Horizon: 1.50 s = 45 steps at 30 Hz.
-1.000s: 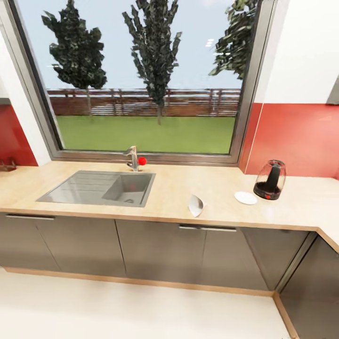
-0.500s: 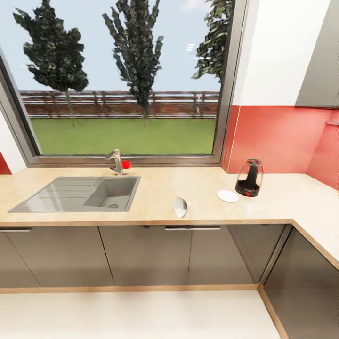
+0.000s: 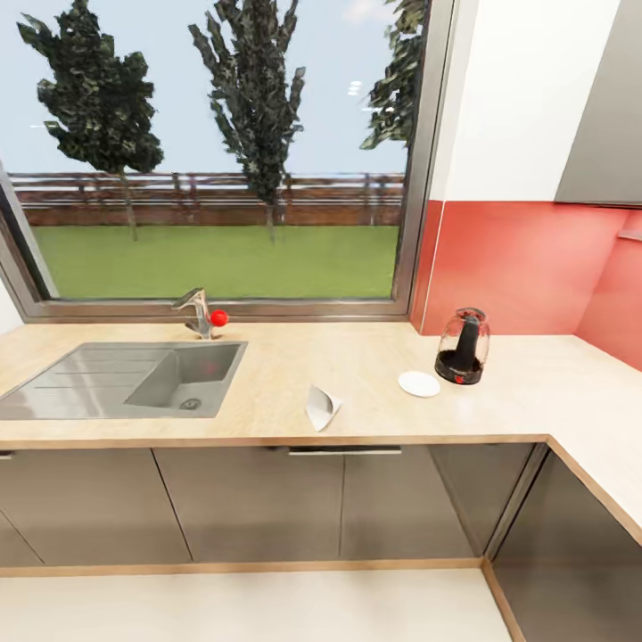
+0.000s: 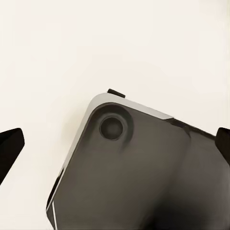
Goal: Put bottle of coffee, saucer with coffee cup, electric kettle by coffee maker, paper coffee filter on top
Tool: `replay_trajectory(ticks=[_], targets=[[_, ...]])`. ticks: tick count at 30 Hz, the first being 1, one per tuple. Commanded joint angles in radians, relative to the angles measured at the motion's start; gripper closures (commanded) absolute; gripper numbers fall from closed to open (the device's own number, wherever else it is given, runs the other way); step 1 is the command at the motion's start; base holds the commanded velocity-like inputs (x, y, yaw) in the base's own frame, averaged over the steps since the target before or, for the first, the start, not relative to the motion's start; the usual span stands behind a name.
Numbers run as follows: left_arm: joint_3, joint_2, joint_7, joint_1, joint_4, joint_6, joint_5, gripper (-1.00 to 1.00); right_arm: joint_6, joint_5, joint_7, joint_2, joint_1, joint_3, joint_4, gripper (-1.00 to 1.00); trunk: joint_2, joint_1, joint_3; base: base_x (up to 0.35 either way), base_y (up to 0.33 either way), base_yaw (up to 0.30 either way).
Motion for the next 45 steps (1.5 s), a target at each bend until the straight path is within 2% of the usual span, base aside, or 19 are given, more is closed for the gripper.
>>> replay_trajectory(ticks=[1, 17, 21, 25, 27, 28, 30, 32, 33, 34, 35, 37, 39, 40, 42, 44, 45], targets=[[0.003, 0.0, -0.002, 0.0, 0.0, -0.002, 0.002, -1.0, -0.002, 0.009, -0.004, 0.0, 0.0, 0.0, 0.003, -1.0, -0.001, 0.0, -0.001, 0.122, -0.064, 0.0], [0.006, 0.007, -0.001, 0.0, -0.001, -0.004, 0.01, -1.0, -0.03, 0.012, -0.004, -0.004, 0.0, -0.005, 0.014, -1.0, -0.001, 0.0, -0.001, 0.016, -0.009, 0.0], [0.008, 0.013, 0.01, 0.0, -0.002, -0.003, 0.011, -1.0, -0.028, 0.005, -0.036, 0.002, 0.0, -0.008, -0.009, -1.0, -0.001, 0.0, -0.001, 0.0, 0.0, 0.0], [0.007, 0.008, 0.022, 0.0, -0.002, 0.002, 0.01, -1.0, -0.003, -0.057, -0.051, 0.003, 0.0, -0.009, -0.186, -1.0, -0.001, 0.0, -0.001, 0.0, 0.0, 0.0], [0.005, 0.008, 0.034, 0.0, -0.002, 0.003, 0.01, -1.0, 0.069, -0.105, -0.052, 0.012, 0.0, -0.006, -0.346, -1.0, -0.001, 0.0, -0.001, 0.0, 0.0, 0.0], [0.004, 0.01, 0.037, 0.0, -0.002, 0.003, 0.01, -1.0, 0.119, -0.117, -0.052, 0.023, 0.0, -0.003, -0.43, -1.0, -0.001, 0.0, -0.001, 0.0, 0.0, 0.0], [0.004, 0.012, 0.039, 0.0, -0.001, 0.004, 0.01, -1.0, 0.17, -0.125, -0.052, 0.04, 0.0, -0.001, -0.515, -1.0, -0.001, 0.0, -0.001, 0.0, 0.0, 0.0], [0.003, 0.018, 0.042, 0.0, 0.0, 0.005, 0.01, -1.0, 0.264, -0.128, -0.053, 0.081, 0.0, 0.002, -0.681, -1.0, -0.001, 0.0, -0.001, 0.0, 0.0, 0.0], [0.002, 0.021, 0.042, 0.0, 0.0, 0.005, 0.01, -1.0, 0.288, -0.125, -0.054, 0.092, 0.0, 0.003, -0.721, -1.0, -0.001, 0.0, -0.001, 0.0, 0.0, 0.0], [0.002, 0.025, 0.043, 0.0, 0.001, 0.006, 0.01, -1.0, 0.362, -0.104, -0.055, 0.122, 0.0, 0.005, -0.84, -1.0, -0.001, 0.0, -0.001, 0.0, 0.0, 0.0], [0.002, 0.026, 0.043, 0.0, 0.001, 0.007, 0.01, -1.0, 0.387, -0.093, -0.055, 0.131, 0.0, 0.006, -0.881, -1.0, -0.001, 0.0, -0.001, 0.0, 0.0, 0.0], [0.002, 0.026, 0.043, 0.0, 0.001, 0.008, 0.01, -1.0, 0.489, -0.036, -0.057, 0.171, 0.0, 0.014, -1.038, -1.0, -0.001, 0.0, -0.001, 0.0, 0.0, 0.0], [0.002, 0.025, 0.043, 0.0, 0.001, 0.008, 0.01, -1.0, 0.548, 0.01, -0.058, 0.199, 0.0, 0.024, -1.138, -1.0, -0.001, 0.0, -0.001, 0.0, 0.0, 0.0], [0.002, 0.025, 0.043, 0.0, 0.001, 0.008, 0.01, -1.0, 0.563, 0.025, -0.059, 0.208, 0.0, 0.027, -1.168, -1.0, -0.001, 0.0, -0.001, 0.0, 0.0, 0.0], [0.001, 0.024, 0.043, 0.0, 0.0, 0.007, 0.008, -1.0, 0.599, 0.074, -0.058, 0.244, -0.005, 0.034, -1.261, -1.0, -0.001, 0.0, -0.001, 0.0, 0.0, 0.0], [0.001, 0.024, 0.043, 0.0, 0.0, 0.005, 0.005, -1.0, 0.612, 0.1, -0.055, 0.261, -0.016, 0.037, -1.31, -1.0, -0.001, 0.0, -0.001, 0.0, 0.0, 0.0], [0.0, 0.025, 0.043, 0.0, 0.0, 0.005, 0.002, -1.0, 0.618, 0.112, -0.054, 0.261, -0.027, 0.04, -1.334, -1.0, -0.001, 0.0, -0.001, 0.0, 0.0, 0.0]])
